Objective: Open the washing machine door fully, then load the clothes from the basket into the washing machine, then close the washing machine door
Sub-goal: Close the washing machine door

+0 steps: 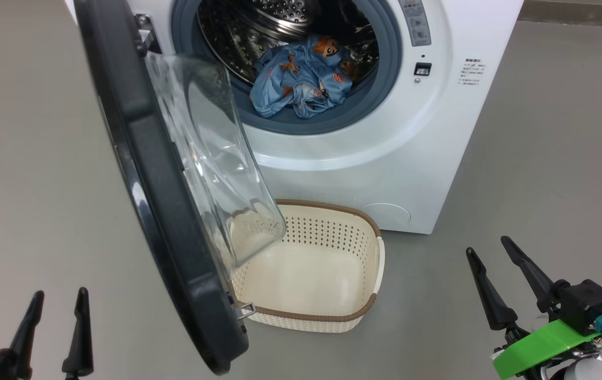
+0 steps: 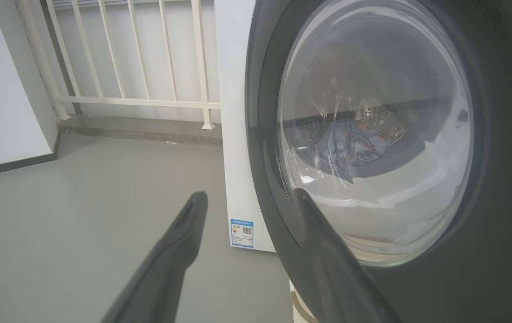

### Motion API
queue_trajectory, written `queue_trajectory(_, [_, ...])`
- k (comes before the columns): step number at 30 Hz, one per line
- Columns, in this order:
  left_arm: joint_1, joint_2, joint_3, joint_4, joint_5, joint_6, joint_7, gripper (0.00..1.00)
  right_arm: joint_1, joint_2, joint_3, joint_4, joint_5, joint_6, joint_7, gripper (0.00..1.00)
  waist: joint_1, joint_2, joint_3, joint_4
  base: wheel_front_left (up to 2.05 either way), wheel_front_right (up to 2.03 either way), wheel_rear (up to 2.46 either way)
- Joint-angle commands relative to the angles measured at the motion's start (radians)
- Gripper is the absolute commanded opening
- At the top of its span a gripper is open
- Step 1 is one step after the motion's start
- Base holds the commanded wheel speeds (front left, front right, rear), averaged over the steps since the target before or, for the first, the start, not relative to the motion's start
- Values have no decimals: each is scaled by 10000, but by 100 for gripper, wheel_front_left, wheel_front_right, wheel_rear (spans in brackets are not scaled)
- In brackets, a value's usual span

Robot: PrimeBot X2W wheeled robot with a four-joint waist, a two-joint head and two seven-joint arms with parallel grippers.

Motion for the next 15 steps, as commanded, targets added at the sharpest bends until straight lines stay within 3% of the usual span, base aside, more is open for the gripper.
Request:
queue_trajectory(1, [-108, 276, 299, -316, 64, -4, -66, 100, 31, -81, 79, -268, -192, 44, -82, 93, 1, -1, 15, -80, 0, 0, 0])
queue_trajectory(15, [-179, 412, 321, -339, 15, -4, -66, 100, 269, 42, -279, -370, -250, 44, -82, 93, 1, -1, 250, -785, 0, 0, 0])
